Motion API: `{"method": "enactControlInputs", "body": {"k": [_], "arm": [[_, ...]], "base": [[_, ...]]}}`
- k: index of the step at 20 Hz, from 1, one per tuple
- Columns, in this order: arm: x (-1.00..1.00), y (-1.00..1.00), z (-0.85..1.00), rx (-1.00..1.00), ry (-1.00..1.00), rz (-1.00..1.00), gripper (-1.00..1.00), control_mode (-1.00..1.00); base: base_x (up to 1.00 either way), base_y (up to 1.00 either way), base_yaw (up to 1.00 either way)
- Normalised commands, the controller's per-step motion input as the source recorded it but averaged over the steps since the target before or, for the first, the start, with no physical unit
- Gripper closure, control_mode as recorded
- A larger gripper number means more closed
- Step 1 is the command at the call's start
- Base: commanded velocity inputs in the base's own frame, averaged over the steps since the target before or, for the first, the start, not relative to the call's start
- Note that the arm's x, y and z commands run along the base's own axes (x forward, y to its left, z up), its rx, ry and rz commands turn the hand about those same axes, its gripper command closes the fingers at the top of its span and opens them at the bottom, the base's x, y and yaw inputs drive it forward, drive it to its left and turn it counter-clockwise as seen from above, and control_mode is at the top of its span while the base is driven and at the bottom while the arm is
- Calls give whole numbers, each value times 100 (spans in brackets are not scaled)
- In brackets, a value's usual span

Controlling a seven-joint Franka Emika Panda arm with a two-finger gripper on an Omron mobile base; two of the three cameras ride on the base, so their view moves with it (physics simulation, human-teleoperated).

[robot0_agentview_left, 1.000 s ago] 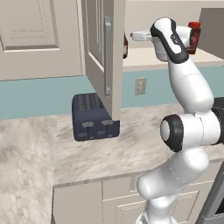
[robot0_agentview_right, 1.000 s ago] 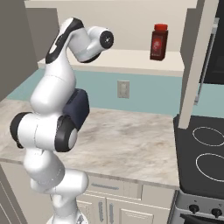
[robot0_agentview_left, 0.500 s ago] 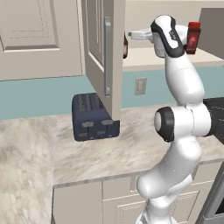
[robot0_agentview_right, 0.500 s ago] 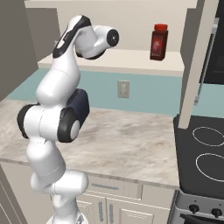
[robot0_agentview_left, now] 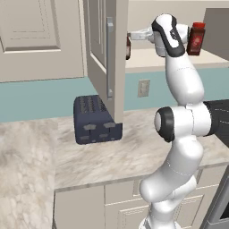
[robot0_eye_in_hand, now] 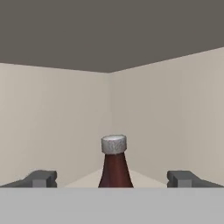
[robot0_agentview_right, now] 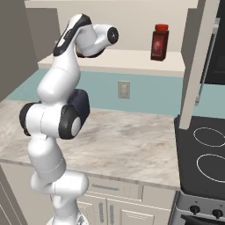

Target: Collect the paprika, ketchup, and shaker from the cabinet and place them next to the stove.

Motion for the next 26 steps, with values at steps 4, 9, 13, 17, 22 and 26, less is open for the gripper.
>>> {"method": "enactControlInputs", "body": {"k": [4,9,13,17,22,26], "arm": [[0,5,0,-2,1,1,-100,-100],[1,0,-1,-1,1,0,-100,-100],[9,2,-1,-1,5,1,-100,-100],[18,1,0,0,5,2,-100,-100],[17,0,0,0,4,2,-100,-100],[4,5,0,0,3,1,-100,-100]], "base": [[0,0,0],[0,0,0],[0,0,0],[0,0,0],[0,0,0],[0,0,0]]}}
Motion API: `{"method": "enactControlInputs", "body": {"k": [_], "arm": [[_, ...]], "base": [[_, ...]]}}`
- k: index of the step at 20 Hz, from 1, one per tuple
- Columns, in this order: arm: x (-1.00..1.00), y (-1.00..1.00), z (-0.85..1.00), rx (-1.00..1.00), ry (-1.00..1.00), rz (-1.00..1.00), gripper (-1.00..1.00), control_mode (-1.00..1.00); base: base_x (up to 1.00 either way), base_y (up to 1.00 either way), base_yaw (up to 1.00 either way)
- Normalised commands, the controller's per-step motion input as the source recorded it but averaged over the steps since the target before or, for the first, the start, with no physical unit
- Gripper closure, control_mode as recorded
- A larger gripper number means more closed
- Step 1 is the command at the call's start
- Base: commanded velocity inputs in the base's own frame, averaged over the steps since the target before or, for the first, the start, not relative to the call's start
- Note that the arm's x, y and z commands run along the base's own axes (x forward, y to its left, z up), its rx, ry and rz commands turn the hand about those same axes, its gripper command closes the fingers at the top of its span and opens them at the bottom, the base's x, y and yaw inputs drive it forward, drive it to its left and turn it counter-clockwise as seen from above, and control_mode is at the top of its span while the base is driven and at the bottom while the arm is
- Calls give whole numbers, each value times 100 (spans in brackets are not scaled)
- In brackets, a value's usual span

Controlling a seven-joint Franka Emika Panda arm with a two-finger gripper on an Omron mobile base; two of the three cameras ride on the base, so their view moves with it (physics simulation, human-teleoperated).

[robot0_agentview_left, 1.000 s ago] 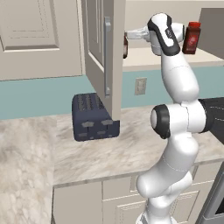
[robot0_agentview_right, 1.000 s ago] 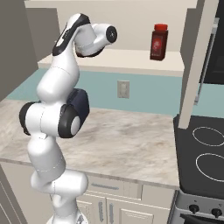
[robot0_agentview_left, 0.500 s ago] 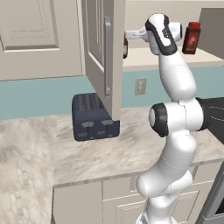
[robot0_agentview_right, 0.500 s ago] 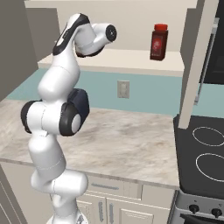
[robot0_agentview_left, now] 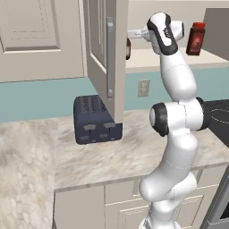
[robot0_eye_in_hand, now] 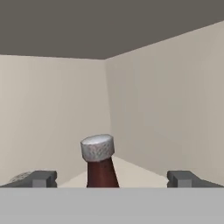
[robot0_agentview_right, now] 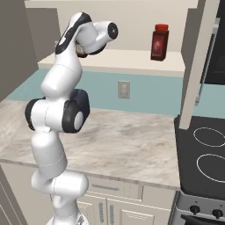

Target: Collect the paprika, ketchup, and shaker from the cabinet and place them next to the stove.

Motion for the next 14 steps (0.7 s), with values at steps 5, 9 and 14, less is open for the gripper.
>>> {"method": "enactControlInputs", "body": {"k": [5,9,14], "arm": [[0,24,0,-1,2,2,-100,-100],[2,25,0,-3,3,4,-100,-100],[9,5,0,-1,1,5,-100,-100]], "base": [[0,0,0],[0,0,0],[0,0,0]]}}
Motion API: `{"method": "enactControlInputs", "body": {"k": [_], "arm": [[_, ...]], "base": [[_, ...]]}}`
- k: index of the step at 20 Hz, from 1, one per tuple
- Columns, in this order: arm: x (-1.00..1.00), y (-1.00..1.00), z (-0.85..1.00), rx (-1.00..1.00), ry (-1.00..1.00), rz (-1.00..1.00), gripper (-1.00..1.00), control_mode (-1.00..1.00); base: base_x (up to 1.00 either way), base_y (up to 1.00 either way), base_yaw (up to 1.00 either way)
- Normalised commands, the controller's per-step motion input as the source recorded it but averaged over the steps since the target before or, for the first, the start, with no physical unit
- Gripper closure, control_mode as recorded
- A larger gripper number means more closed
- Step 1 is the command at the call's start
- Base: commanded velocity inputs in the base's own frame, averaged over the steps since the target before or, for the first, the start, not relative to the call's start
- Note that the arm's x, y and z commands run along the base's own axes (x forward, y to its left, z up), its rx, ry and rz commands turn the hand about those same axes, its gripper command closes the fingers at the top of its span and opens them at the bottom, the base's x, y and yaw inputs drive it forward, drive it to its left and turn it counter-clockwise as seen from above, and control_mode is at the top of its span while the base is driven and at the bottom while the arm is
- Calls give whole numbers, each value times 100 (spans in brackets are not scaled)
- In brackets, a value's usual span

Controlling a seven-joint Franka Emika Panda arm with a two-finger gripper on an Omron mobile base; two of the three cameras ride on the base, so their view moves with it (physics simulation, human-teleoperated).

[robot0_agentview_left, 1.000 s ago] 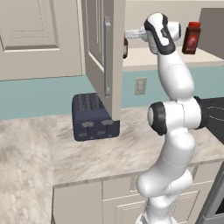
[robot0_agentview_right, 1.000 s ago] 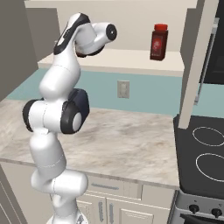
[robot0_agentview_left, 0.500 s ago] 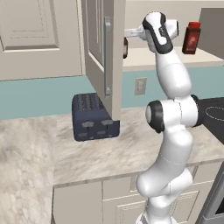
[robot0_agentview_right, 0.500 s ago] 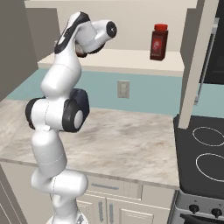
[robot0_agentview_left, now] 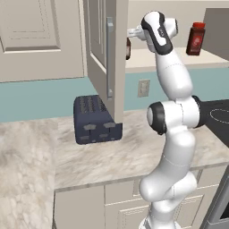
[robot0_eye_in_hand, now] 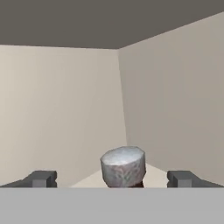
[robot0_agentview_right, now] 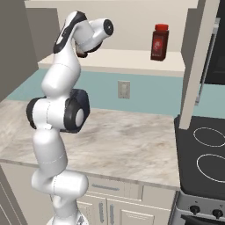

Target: Collect the paprika, ketchup, and shaker from the cabinet and place them next to the stove.

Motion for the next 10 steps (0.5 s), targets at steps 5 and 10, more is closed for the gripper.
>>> {"method": "enactControlInputs", "body": {"k": [5,10], "arm": [[10,0,0,0,0,4,-100,-100],[9,0,-6,-1,2,2,100,-100]], "base": [[0,0,0],[0,0,0]]}}
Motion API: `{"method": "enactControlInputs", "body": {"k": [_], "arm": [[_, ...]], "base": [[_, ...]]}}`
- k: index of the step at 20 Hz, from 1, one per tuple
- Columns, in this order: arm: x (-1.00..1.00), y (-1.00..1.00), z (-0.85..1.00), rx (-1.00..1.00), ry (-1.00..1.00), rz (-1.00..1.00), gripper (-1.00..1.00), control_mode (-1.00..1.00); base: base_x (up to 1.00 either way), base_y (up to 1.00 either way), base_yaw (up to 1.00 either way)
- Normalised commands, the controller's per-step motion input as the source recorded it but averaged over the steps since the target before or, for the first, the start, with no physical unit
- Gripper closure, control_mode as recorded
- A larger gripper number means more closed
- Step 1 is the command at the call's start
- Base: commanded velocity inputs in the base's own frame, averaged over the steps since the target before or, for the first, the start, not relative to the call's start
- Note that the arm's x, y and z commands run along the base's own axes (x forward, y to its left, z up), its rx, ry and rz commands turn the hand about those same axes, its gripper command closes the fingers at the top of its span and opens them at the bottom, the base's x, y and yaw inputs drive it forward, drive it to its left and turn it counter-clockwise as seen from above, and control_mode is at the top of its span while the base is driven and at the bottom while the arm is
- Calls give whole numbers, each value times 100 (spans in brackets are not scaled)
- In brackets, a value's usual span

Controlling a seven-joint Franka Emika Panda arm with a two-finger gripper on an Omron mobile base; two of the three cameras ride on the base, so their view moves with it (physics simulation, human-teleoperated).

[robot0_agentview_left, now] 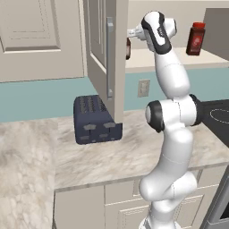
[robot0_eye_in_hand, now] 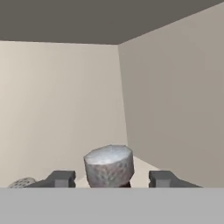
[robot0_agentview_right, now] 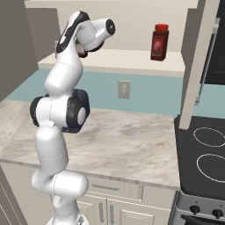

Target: Collect the paprika, ketchup, and shaker from the cabinet and place them next to the stove.

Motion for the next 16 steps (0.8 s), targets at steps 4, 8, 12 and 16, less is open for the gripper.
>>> {"method": "enactControlInputs", "body": {"k": [4,8,12,16], "arm": [[2,0,-1,0,0,0,100,-100],[0,0,0,-1,0,0,100,-100],[0,0,0,0,0,0,100,-100],[-7,0,0,0,-1,0,100,-100]], "base": [[0,0,0],[0,0,0],[0,0,0],[0,0,0]]}}
